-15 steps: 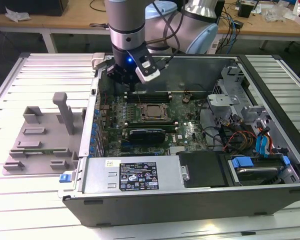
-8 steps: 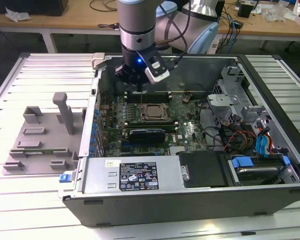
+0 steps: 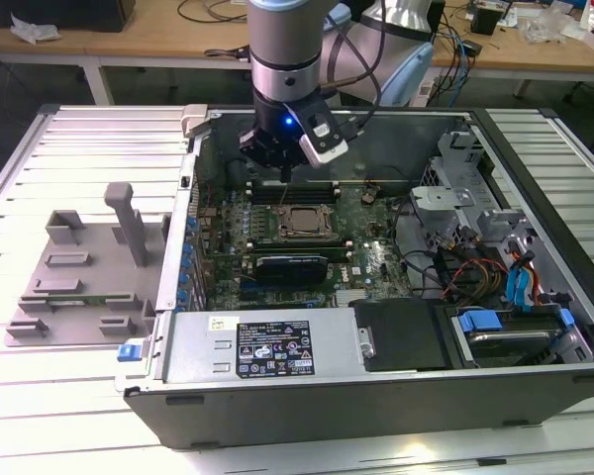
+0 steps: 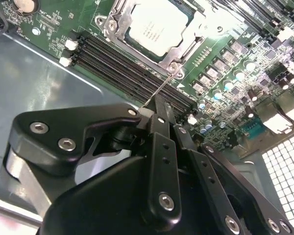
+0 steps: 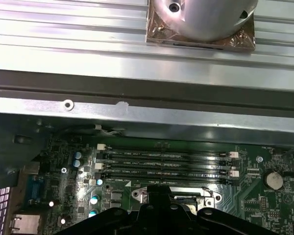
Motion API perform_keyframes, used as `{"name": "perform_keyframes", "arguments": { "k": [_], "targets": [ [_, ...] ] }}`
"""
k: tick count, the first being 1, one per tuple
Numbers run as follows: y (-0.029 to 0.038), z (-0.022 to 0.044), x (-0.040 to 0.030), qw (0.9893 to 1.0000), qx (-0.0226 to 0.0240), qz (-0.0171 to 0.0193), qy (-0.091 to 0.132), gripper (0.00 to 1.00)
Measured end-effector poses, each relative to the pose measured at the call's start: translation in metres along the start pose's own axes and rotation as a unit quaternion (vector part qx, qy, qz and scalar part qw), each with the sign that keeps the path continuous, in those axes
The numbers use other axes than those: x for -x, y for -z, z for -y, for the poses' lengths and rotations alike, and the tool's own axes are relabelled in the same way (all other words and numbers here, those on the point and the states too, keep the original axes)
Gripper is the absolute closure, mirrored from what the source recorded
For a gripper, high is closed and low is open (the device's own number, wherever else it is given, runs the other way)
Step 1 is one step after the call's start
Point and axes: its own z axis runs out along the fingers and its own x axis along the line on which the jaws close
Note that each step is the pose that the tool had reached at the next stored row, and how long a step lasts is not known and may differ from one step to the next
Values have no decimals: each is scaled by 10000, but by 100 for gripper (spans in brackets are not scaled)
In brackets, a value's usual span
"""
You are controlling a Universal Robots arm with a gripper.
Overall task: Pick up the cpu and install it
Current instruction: 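Install the first cpu locking lever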
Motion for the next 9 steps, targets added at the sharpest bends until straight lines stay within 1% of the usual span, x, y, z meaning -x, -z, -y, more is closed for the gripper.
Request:
{"name": "perform_keyframes", "arguments": {
  "k": [4, 7, 9],
  "targets": [
    [-7, 1, 0, 10000, 0, 0, 0, 89],
    [-60, 15, 30, 10000, 0, -5, -1, 89],
    [-92, 23, 73, 10000, 1, -10, -2, 89]
  ]
}}
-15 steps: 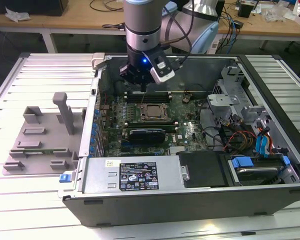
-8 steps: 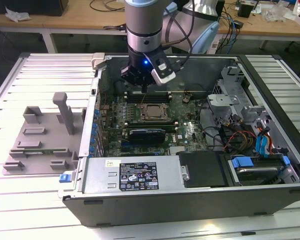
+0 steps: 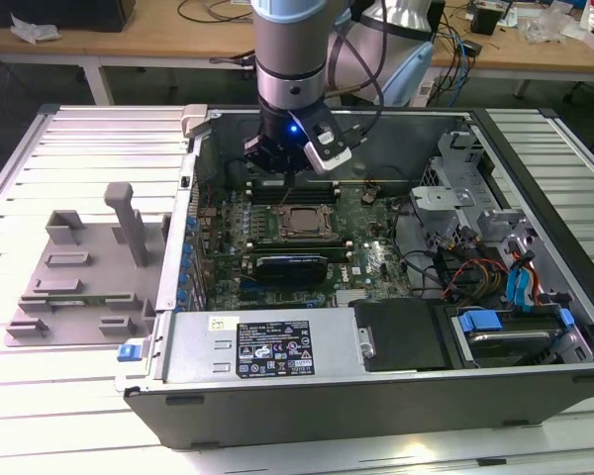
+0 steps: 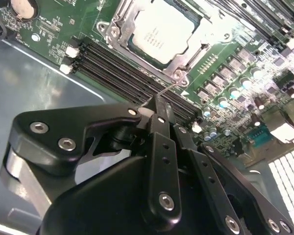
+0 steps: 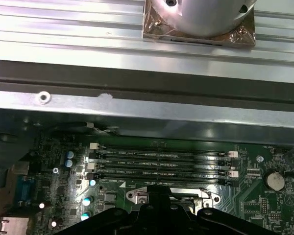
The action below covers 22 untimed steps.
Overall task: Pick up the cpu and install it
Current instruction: 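Install the first cpu locking lever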
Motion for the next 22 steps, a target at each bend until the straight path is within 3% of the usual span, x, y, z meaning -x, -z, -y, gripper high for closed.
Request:
{"name": "perform_keyframes", "arguments": {
  "k": [3, 9, 14, 17, 20, 22],
  "targets": [
    [-29, 8, 40, 10000, -1, -3, -1, 89],
    [-65, 16, 40, 10000, 2, 16, 8, 89],
    [-97, 35, 37, 9999, 114, 49, 11, 89],
    [-124, 41, 39, 9998, 103, 87, -168, 89],
    [-150, 46, 37, 9986, 82, 160, -504, 89],
    [-153, 47, 40, 9981, 76, 177, -586, 89]
  ]
}}
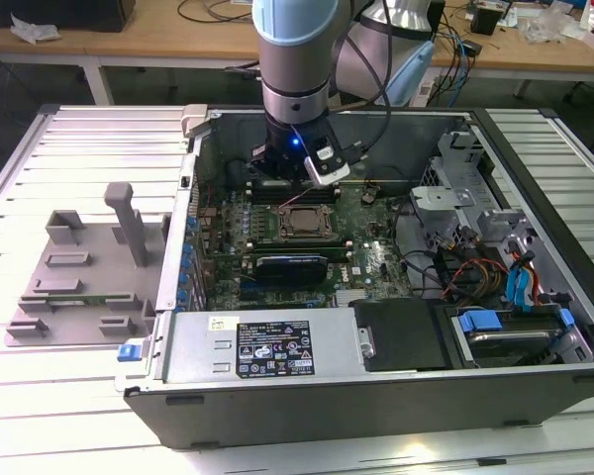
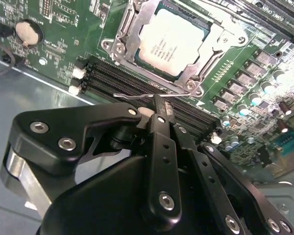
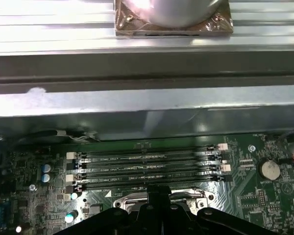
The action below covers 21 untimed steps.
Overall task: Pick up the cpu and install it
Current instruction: 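Install the first cpu locking lever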
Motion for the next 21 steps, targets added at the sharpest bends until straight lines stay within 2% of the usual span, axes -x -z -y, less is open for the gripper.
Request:
{"name": "perform_keyframes", "arguments": {
  "k": [2, 5, 8, 10, 12, 17, 21],
  "targets": [
    [-3, 0, 0, 10000, 1, 3, -6, 89],
    [-41, 8, 0, 10000, -2, 9, -34, 89],
    [-53, 11, 2, 9997, -16, 56, -239, 89],
    [-67, 14, 2, 9988, -31, 110, -472, 89],
    [-79, 16, 2, 9980, -42, 143, -609, 89],
    [-96, 0, 12, 9968, -53, 180, -777, 89],
    [-109, -31, 18, 9965, -54, 188, -807, 89]
  ]
}}
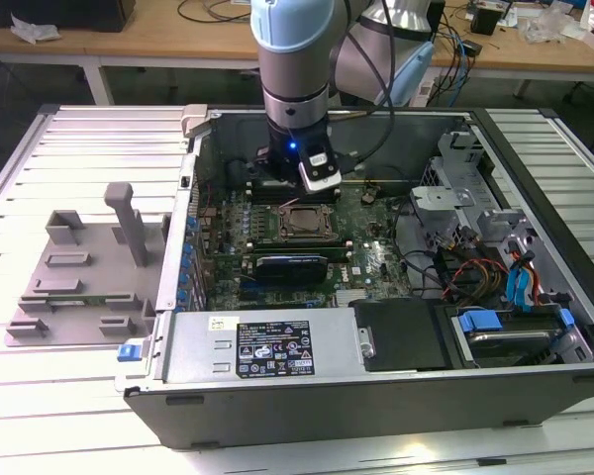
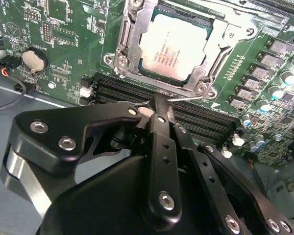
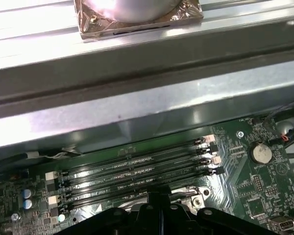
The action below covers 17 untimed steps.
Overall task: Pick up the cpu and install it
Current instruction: 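Install the first cpu locking lever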
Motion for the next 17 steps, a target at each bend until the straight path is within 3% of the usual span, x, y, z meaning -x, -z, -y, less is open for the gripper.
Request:
{"name": "perform_keyframes", "arguments": {
  "k": [4, 7, 9, 13, 17],
  "targets": [
    [-17, -41, 0, 10000, -4, 5, -18, 89],
    [-36, -62, 6, 10000, -49, 17, -22, 89],
    [-58, -63, 25, 9999, -102, 46, -99, 89],
    [-79, -59, 25, 9997, -123, 72, -204, 89],
    [-92, -64, 23, 9992, -166, 139, -331, 89]
  ]
}}
